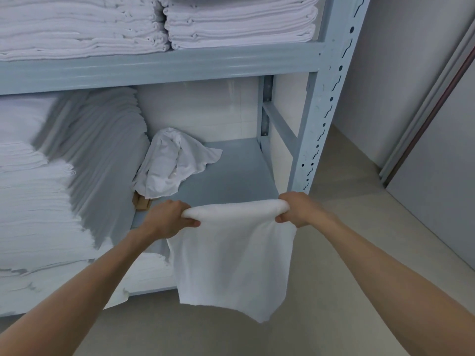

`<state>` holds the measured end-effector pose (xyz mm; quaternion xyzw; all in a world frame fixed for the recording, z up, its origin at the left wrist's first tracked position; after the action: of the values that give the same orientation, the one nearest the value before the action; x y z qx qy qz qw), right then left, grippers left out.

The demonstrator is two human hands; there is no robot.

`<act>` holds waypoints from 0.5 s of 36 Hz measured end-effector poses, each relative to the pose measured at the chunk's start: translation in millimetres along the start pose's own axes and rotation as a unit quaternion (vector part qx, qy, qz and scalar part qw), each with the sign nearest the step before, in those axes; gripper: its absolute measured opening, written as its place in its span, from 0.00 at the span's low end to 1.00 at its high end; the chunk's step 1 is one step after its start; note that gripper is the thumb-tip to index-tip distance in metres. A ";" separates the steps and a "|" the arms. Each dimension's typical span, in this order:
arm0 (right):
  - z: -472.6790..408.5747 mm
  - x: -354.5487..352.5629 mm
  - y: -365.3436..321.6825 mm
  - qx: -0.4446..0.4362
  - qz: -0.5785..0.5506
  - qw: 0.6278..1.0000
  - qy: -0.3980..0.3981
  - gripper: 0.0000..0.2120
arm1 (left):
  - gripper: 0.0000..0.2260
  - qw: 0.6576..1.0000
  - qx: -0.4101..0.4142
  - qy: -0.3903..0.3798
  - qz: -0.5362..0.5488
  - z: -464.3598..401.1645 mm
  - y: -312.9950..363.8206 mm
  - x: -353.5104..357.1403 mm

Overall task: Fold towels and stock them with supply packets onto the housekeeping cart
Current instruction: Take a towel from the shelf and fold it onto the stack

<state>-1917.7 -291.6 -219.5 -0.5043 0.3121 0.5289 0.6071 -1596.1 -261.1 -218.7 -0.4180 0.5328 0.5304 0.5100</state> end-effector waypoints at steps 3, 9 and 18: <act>-13.4 -13.0 -4.9 -0.004 -0.011 1.000 0.002 0.09 | 0.16 1.000 -0.014 0.012 -0.004 -9.4 -1.4 -5.4; -61.4 -54.2 -18.0 -0.014 -0.039 0.998 0.050 0.06 | 0.15 0.999 -0.038 0.027 0.022 -54.4 -11.1 -37.8; -128.1 -157.8 -64.7 -0.112 -0.167 0.856 0.477 0.12 | 0.13 0.931 -0.006 0.362 0.045 -160.2 -18.4 -154.6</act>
<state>-1874.8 -459.5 -95.3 -0.8037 0.4130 0.1455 0.4028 -1573.8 -436.3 -81.9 -0.5608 0.6961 0.3685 0.2552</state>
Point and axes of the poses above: each hand's wrist, its own z-axis away from the middle knuckle, its own x-axis out of the palm, y = z × x, the point moved 4 cm from there along -z, towards the middle knuckle
